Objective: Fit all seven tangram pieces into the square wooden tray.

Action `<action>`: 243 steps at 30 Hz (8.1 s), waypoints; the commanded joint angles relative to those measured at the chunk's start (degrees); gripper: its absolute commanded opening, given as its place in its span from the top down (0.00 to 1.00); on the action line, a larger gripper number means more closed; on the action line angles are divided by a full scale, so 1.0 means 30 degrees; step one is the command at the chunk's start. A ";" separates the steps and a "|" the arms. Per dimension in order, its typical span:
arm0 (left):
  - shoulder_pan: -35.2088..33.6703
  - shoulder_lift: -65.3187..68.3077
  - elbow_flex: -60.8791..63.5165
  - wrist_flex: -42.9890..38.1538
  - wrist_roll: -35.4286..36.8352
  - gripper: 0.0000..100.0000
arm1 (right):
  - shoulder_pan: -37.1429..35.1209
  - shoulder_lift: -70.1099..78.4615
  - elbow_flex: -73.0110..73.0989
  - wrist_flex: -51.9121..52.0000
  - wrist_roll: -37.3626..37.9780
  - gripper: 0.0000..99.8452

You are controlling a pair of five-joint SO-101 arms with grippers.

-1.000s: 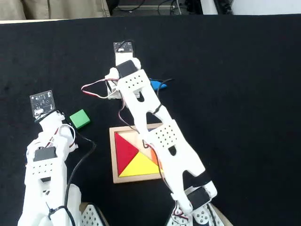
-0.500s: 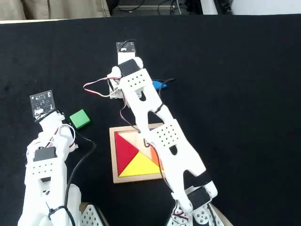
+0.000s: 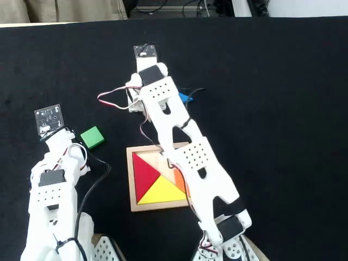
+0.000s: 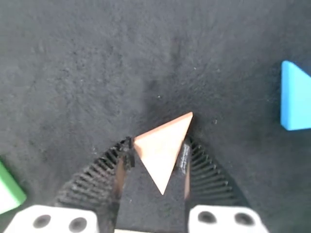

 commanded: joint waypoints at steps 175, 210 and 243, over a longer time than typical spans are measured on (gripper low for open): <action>0.0073 -0.0381 -0.0044 -0.0322 0.0000 0.97 | 0.0791 -3.7993 2.8029 -0.5538 0.9231 0.99; 0.0161 -0.0381 -0.0132 -0.0352 -0.0029 0.97 | -0.0703 -4.0571 2.4278 -0.4484 0.3341 0.92; 0.2212 1.4447 -1.9560 1.5883 0.3516 0.76 | 1.0081 -4.0571 4.9333 -2.2330 0.5626 0.93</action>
